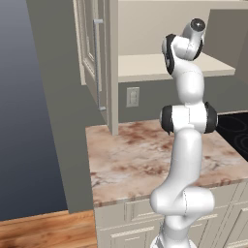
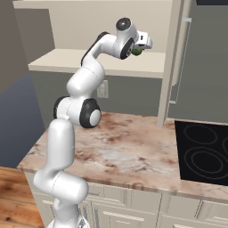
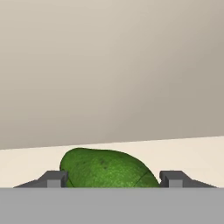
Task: Pick the avocados from the cabinet and place them in one bowl. Pick the tomato from the sink and place it in the other bowl.
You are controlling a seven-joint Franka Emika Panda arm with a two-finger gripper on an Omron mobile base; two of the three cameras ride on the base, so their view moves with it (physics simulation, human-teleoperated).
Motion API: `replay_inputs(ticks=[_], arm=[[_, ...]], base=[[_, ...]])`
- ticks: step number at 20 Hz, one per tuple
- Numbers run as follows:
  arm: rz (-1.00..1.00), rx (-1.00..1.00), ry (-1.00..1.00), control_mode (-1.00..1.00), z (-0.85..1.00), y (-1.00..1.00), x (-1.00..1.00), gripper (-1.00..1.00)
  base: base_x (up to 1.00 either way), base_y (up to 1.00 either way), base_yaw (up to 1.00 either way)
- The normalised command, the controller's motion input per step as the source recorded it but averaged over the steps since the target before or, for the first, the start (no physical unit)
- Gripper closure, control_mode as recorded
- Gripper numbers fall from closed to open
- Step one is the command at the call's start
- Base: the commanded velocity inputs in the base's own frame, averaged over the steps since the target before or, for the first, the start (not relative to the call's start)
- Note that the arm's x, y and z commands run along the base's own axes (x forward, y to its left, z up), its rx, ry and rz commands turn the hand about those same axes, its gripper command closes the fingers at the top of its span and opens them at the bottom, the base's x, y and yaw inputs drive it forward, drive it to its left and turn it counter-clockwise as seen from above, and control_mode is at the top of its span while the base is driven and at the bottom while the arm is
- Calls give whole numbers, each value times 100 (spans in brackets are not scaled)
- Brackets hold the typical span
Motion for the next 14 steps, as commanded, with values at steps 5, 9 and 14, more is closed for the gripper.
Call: replay_inputs(ticks=[5, 9, 14], arm=[[0, 0, 0, -100, 0, 0, 0, 100], [0, 0, 0, -100, 0, 0, -24, 100], [1, 0, -2, -100, 0, 0, -45, 100]], base=[[0, 0, 0], [0, 0, 0], [0, 0, 0]])
